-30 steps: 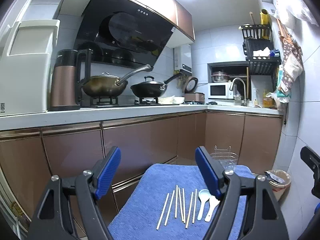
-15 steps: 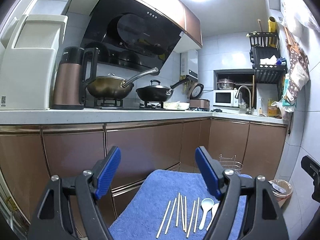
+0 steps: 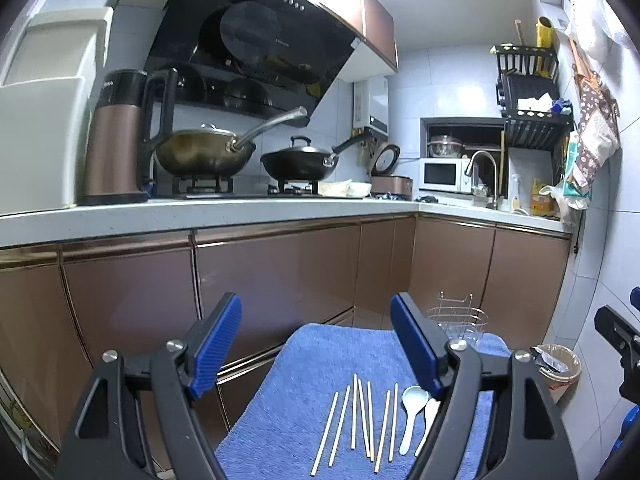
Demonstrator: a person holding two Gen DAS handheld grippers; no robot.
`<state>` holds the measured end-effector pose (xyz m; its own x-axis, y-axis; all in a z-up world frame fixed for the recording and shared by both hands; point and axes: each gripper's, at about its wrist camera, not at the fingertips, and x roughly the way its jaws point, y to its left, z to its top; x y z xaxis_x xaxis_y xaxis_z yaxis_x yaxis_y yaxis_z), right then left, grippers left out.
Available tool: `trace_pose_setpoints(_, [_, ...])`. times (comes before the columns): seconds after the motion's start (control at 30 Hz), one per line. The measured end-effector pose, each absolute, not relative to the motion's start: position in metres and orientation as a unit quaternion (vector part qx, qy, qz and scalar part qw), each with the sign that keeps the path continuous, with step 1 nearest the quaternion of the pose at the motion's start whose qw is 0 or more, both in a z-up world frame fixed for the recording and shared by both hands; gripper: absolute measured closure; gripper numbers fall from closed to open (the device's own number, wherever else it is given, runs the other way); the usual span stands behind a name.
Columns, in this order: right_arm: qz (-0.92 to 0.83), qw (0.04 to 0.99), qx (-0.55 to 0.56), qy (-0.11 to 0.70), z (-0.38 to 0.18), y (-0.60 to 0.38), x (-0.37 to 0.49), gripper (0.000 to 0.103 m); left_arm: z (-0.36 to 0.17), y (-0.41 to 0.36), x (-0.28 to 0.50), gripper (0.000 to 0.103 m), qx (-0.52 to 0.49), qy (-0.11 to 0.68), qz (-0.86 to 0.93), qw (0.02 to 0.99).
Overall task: Organize utensils
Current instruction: 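Move both tools toward the chopsticks and spoons on the blue towel, then grasp a wooden chopstick with the left tool while the right tool grasps the pink spoon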
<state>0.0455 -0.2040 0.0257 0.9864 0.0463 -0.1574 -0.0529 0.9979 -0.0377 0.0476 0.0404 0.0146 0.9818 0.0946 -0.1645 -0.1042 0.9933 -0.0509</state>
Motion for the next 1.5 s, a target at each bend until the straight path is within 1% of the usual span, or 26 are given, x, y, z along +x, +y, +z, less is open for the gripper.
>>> trace_pose_setpoints(0.33, [0.029, 0.995, -0.02, 0.091, 0.02, -0.211, 0.072, 0.0, 0.002, 0.039, 0.08, 0.027, -0.027, 0.116, 0.051, 0.992])
trace_pose_setpoints(1.2, [0.041, 0.994, -0.012, 0.102, 0.012, -0.219, 0.104, 0.0, -0.005, 0.034, 0.106, 0.027, -0.026, 0.129, 0.045, 0.99])
trace_pose_setpoints(1.4, [0.047, 0.992, -0.01, 0.119, 0.004, -0.225, 0.119, 0.0, -0.011, 0.039, 0.121, 0.027, -0.028, 0.154, 0.044, 0.987])
trace_pose_setpoints(1.5, [0.051, 0.989, -0.012, 0.137, -0.005, -0.229, 0.129, 0.0, -0.019, 0.046, 0.137, 0.027, -0.038, 0.188, 0.047, 0.98])
